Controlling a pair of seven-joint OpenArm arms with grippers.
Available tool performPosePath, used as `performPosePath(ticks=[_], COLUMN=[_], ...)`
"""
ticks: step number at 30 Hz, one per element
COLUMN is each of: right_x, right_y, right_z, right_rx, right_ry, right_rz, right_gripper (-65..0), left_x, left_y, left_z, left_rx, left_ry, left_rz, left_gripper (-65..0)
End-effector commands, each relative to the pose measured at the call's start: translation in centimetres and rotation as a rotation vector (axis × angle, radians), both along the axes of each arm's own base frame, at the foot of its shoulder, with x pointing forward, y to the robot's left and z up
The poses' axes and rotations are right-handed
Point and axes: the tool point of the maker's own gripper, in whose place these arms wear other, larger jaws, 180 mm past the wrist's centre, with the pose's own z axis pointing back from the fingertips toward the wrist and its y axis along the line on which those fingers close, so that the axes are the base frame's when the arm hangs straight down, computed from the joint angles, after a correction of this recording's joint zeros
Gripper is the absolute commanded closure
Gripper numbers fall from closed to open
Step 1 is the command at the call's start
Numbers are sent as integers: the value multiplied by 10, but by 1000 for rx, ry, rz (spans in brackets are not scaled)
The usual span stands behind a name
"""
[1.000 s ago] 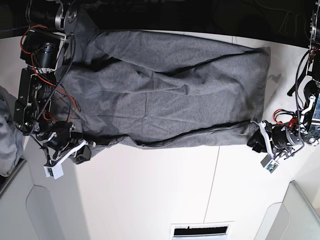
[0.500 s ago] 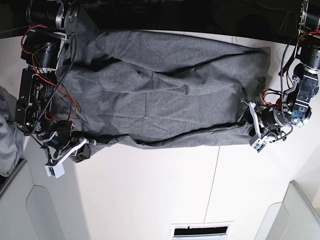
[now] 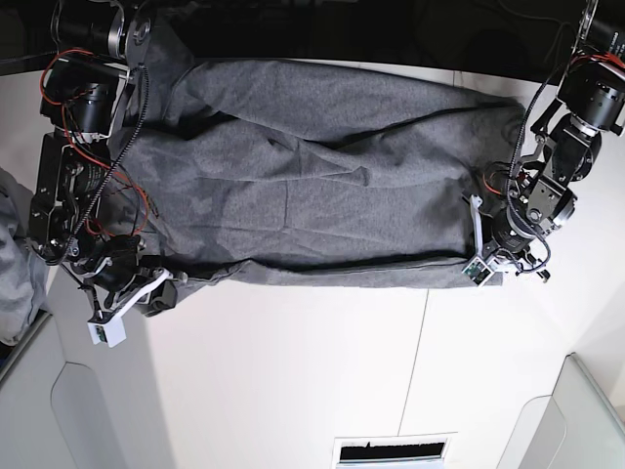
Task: Layout the t-shirt on the table in an organized manner, then fold the t-shirt properly
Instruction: 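Lift the shirt by the hem corners and shake it out between grippers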
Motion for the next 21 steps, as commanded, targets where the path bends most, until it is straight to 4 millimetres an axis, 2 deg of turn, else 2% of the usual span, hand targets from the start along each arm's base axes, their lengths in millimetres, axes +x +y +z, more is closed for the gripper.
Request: performPosePath(ticks=[1,3,5,10,15,21], right_x=[13,13,13,19,26,41], right_y=[-1,-1,-1,-6,-18,-47], right_z=[20,20,20,24,30,49], right_rx=[8,9,9,-17,-90,-170], right_ry=[-64,-65,-66,-108,-161,-210], right_rz=[1,0,1,-16,-36,-76], right_gripper=[0,0,0,0,0,0], left_x=[20,28,37,60,79,113], left_y=[13,16,16,8,-9,-2], left_z=[27,41,58,90,106,107], left_rx=[25,35,41,14,-34,-63], left_ry=[-77,-108,-146,-218,-255,-243], left_rz=[9,0,-13,-34,-75,14], left_gripper=[-34,-31,-1,0,0,-1])
